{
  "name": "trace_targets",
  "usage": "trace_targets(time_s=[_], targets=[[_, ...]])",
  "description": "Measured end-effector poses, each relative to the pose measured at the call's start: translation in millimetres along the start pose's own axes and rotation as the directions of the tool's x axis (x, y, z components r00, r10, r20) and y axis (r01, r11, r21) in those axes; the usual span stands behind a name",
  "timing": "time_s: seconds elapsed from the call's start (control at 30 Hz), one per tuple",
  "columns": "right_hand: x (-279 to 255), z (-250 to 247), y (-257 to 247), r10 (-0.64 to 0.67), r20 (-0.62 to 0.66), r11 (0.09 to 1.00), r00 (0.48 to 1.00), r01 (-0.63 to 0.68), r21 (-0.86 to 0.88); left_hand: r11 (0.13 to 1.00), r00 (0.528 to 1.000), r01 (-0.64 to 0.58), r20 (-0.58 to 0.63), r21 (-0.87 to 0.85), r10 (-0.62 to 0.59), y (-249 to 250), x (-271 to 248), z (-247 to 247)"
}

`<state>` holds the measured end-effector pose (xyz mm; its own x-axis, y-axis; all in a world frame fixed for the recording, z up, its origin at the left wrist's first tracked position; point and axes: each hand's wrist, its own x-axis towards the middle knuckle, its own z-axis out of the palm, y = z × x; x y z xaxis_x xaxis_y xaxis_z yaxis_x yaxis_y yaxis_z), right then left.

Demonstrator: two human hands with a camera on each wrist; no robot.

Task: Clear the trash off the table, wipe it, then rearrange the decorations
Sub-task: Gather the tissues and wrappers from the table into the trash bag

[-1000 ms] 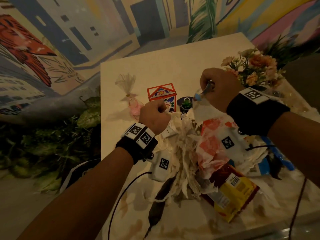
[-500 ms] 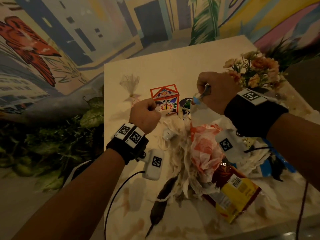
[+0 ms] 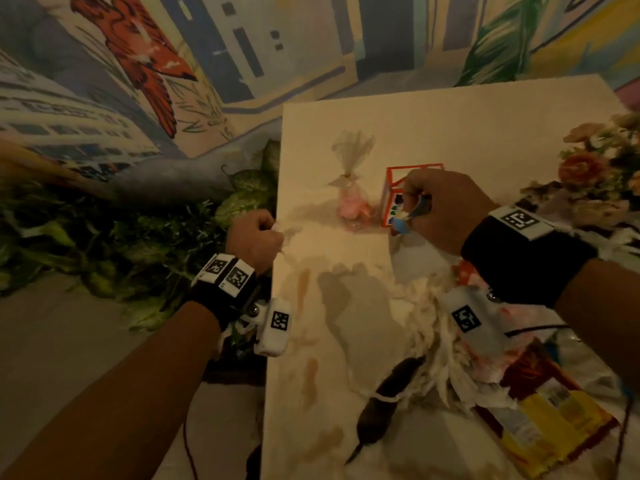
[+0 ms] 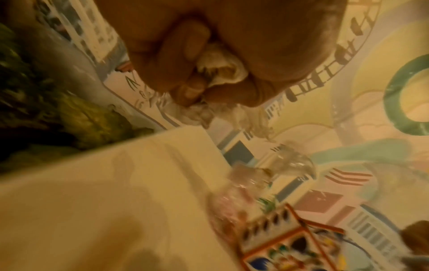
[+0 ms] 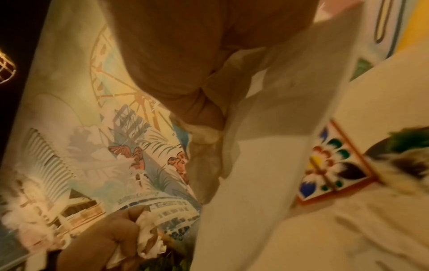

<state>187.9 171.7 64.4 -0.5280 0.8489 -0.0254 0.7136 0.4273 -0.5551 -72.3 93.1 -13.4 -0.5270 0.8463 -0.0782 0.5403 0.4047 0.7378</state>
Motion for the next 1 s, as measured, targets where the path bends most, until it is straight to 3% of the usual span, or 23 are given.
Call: trace_targets(time_s=[0.17,0.27,0.37,0.53,0.77,1.0], targets=[[25,57,-63,-0.034,0.124,0.999,0.992,0.029,0.045,0.953,0.976,0.214,-0.009,0.215,-0.217,-101,21,-45],[43,104,-101,-0.064,0.216,0.995,0.974,0.047,0.083,0.895,0.952,0.271,0.040,0.354,-0.304,-167,32,-66],[61,158,-139,-0.064,0.296,0.992,0.953,0.028,0.122,0.860,0.912,0.336,0.098,0.384,-0.399,-220,34,-79],[86,247,-180,0.015,0.394,0.983,0.919,-0.086,0.162,0.849,0.884,0.334,0.175,0.409,-0.433,-281,39,-78],[103,335,-182,0.271,0.475,0.916,0.837,-0.376,0.140,0.843,0.793,0.348,0.351,0.410,-0.498,-331,49,-57],[100,391,-164,0.364,0.544,0.877,0.756,-0.475,0.075,0.835,0.762,0.206,0.452,0.511,-0.465,-371,55,-42]])
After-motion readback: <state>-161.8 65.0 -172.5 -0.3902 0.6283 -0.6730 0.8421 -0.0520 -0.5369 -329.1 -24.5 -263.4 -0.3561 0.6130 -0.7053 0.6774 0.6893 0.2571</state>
